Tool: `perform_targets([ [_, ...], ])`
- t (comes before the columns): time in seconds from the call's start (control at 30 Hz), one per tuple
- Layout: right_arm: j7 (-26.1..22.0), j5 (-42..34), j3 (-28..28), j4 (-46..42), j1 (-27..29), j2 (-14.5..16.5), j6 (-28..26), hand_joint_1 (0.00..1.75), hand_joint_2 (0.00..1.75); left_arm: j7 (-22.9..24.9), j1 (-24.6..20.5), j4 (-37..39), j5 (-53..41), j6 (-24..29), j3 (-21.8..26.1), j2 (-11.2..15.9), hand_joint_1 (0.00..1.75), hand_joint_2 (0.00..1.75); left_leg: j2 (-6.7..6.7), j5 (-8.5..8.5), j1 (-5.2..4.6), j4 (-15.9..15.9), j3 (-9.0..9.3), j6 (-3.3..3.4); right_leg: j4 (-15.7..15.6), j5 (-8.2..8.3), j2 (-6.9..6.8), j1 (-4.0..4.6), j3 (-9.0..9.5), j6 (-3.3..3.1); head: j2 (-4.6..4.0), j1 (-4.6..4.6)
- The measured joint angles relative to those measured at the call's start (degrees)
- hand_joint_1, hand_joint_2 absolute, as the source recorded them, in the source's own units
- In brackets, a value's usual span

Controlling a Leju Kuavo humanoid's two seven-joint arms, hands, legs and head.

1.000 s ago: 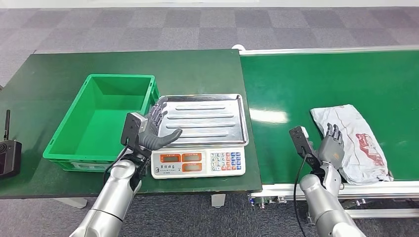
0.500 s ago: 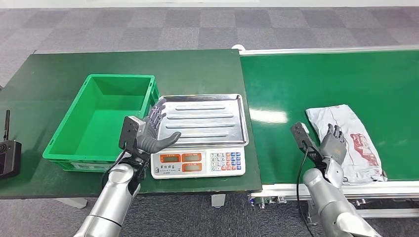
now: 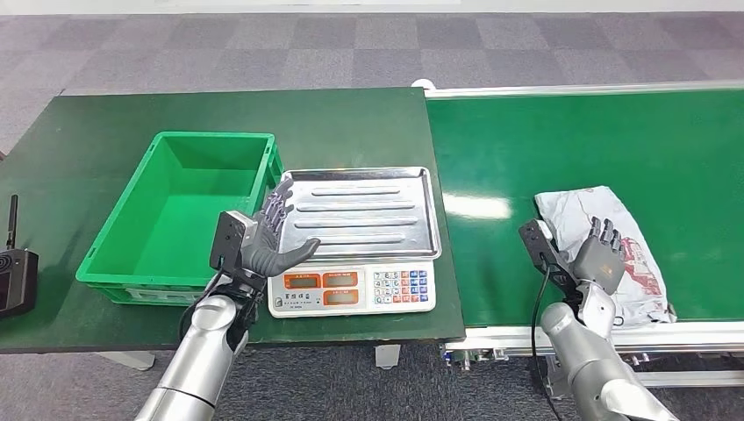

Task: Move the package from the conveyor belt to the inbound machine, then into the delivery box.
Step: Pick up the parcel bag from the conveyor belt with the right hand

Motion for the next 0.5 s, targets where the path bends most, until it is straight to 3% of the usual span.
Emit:
perform_targets([
  [0.5,2.2,1.2,-0.5,0.0,0.9,0.0,2.2,0.0,1.75,0.1,0.8,-2.0,-0.1,-0.6,0.0,0.0,0.0,1.75,0.0,0.0,0.0,0.0,0.01,0.0,0.0,0.0,0.0,-0.01,0.0,0.0,0.0,0.0],
])
